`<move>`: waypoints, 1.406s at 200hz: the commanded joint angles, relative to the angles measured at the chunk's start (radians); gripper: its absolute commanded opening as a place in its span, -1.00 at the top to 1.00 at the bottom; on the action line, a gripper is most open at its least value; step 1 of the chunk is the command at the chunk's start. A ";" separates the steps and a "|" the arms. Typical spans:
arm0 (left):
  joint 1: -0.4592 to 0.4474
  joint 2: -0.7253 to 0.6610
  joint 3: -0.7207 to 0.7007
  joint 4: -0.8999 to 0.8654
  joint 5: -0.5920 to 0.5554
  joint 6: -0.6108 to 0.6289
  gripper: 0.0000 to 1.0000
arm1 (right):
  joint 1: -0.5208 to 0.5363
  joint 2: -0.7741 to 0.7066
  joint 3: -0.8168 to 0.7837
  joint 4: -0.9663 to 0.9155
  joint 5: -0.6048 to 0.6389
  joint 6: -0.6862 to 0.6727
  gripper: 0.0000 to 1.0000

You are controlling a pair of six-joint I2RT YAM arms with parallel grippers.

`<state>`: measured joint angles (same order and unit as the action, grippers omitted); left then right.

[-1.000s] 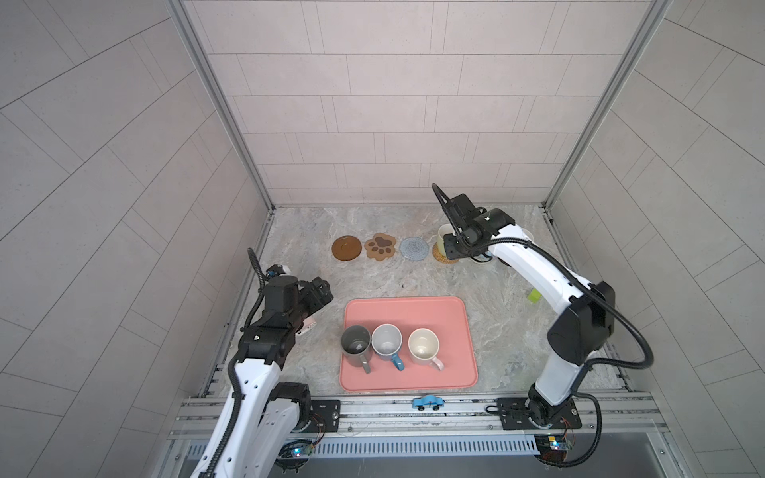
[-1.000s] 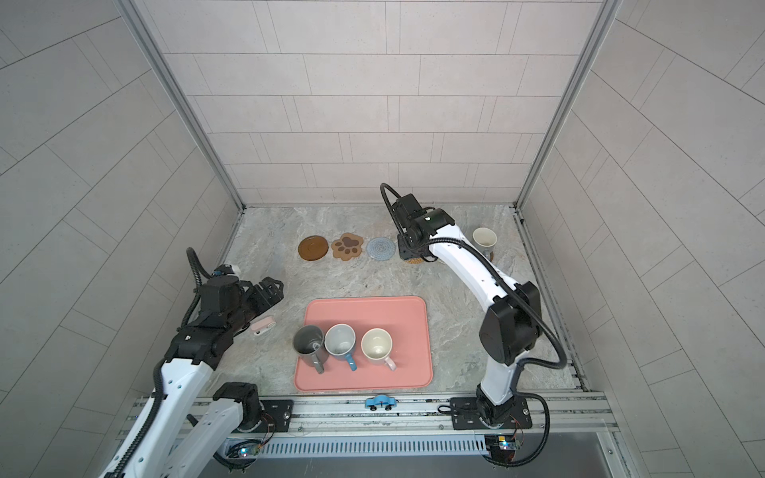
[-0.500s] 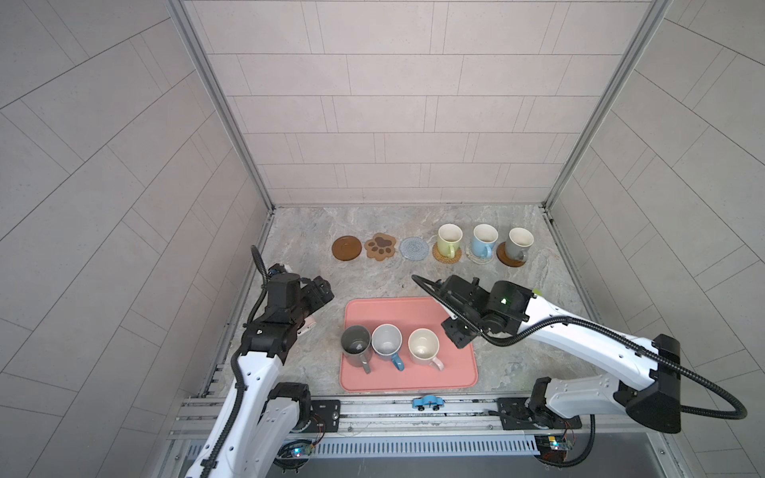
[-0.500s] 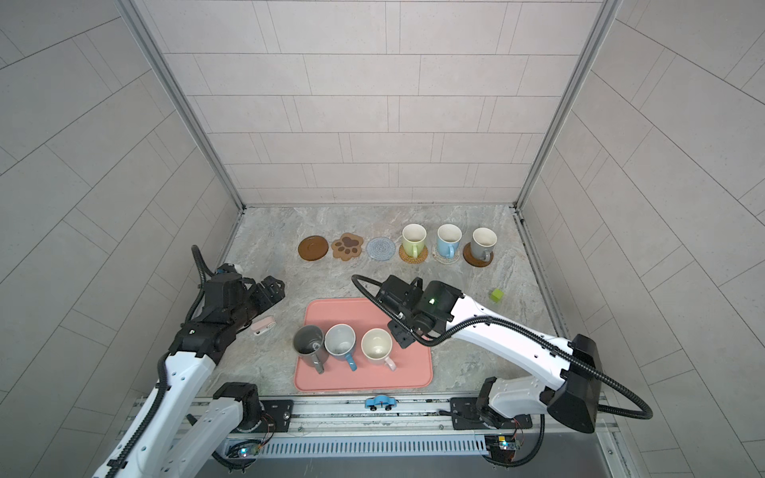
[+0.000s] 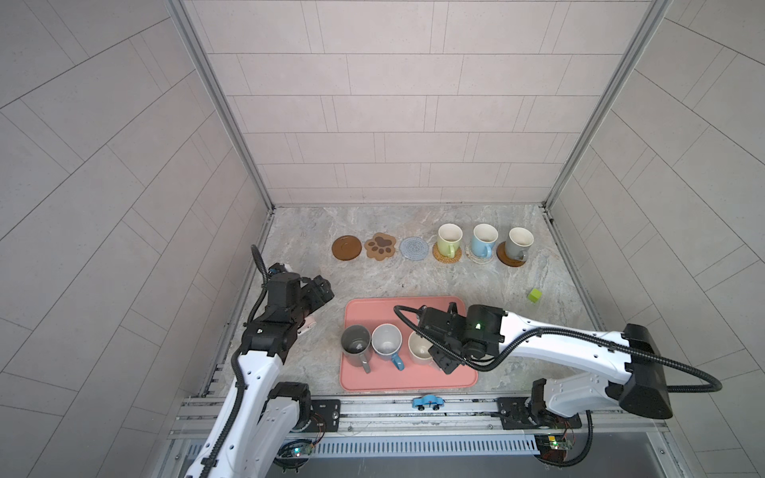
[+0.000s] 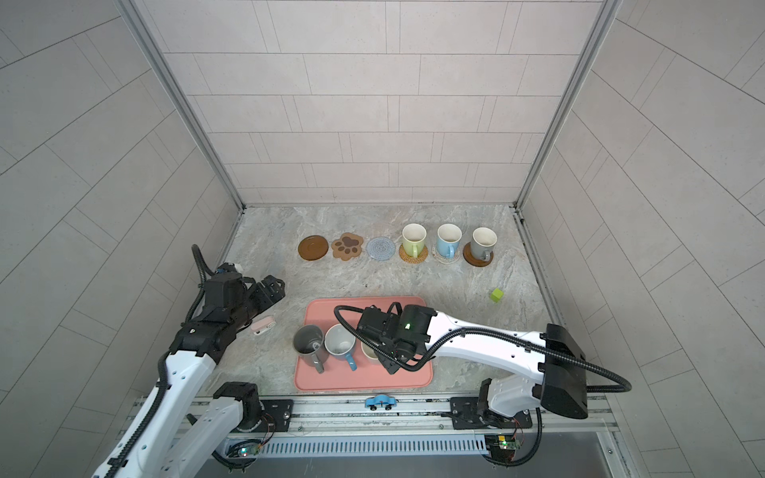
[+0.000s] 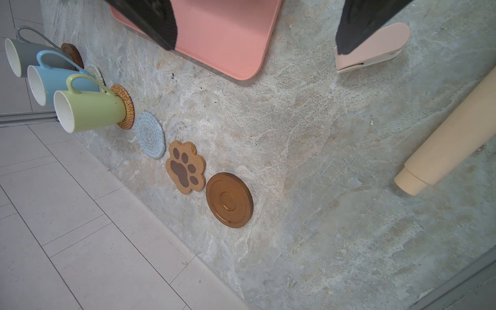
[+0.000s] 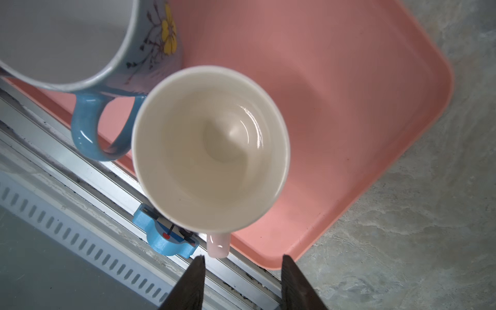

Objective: Place cups on coasters
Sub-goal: Pick up the cup from the tray.

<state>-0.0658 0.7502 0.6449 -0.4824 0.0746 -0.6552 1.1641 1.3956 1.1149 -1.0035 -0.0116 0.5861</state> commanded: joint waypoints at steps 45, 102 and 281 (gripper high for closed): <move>-0.003 -0.018 -0.005 0.008 -0.011 -0.006 -1.00 | 0.029 0.066 -0.011 0.042 0.031 0.057 0.08; -0.003 -0.019 -0.005 0.009 -0.011 -0.006 -1.00 | 0.029 0.077 -0.047 0.069 0.049 0.078 0.24; -0.002 -0.004 0.005 0.010 -0.017 0.000 -1.00 | 0.028 0.176 0.080 0.034 0.194 0.121 0.93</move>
<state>-0.0658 0.7464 0.6445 -0.4824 0.0738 -0.6548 1.1896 1.5703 1.1461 -0.9058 0.1101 0.6872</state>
